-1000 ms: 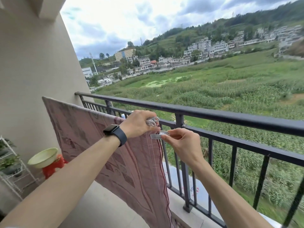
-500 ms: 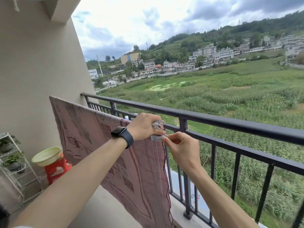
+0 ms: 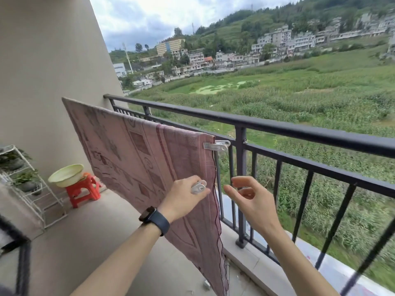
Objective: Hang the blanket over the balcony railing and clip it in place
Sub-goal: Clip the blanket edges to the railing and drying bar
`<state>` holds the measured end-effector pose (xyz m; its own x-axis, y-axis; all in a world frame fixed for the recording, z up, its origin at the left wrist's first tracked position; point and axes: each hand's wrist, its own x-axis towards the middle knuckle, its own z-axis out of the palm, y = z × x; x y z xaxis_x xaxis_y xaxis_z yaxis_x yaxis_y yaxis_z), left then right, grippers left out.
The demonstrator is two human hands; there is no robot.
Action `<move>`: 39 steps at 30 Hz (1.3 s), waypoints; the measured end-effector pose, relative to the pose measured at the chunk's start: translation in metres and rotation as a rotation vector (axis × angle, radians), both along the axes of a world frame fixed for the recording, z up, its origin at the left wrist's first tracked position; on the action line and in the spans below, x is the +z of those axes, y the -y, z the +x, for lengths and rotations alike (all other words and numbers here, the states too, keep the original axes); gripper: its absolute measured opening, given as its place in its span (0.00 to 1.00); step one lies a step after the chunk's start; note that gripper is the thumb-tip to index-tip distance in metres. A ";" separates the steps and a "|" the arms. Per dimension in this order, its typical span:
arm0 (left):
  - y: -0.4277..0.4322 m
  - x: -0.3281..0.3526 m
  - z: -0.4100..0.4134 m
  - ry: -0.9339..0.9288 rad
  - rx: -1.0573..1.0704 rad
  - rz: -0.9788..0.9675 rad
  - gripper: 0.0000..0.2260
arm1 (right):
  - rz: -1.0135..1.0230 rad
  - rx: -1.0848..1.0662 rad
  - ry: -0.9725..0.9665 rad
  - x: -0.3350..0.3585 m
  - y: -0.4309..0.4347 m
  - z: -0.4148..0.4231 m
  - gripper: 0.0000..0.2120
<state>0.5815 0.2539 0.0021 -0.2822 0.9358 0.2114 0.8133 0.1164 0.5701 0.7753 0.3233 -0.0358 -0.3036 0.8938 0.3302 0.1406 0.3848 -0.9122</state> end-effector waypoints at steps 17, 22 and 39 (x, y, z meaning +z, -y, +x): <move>0.046 -0.156 0.055 -0.155 -0.183 -0.435 0.08 | -0.355 0.155 0.071 -0.154 0.087 0.023 0.05; 0.051 -0.155 0.056 0.162 -0.159 -0.400 0.09 | -0.454 0.114 0.027 -0.163 0.082 0.033 0.04; 0.039 -0.192 0.046 -0.038 -0.312 -0.610 0.16 | -0.533 0.118 0.187 -0.206 0.088 0.056 0.09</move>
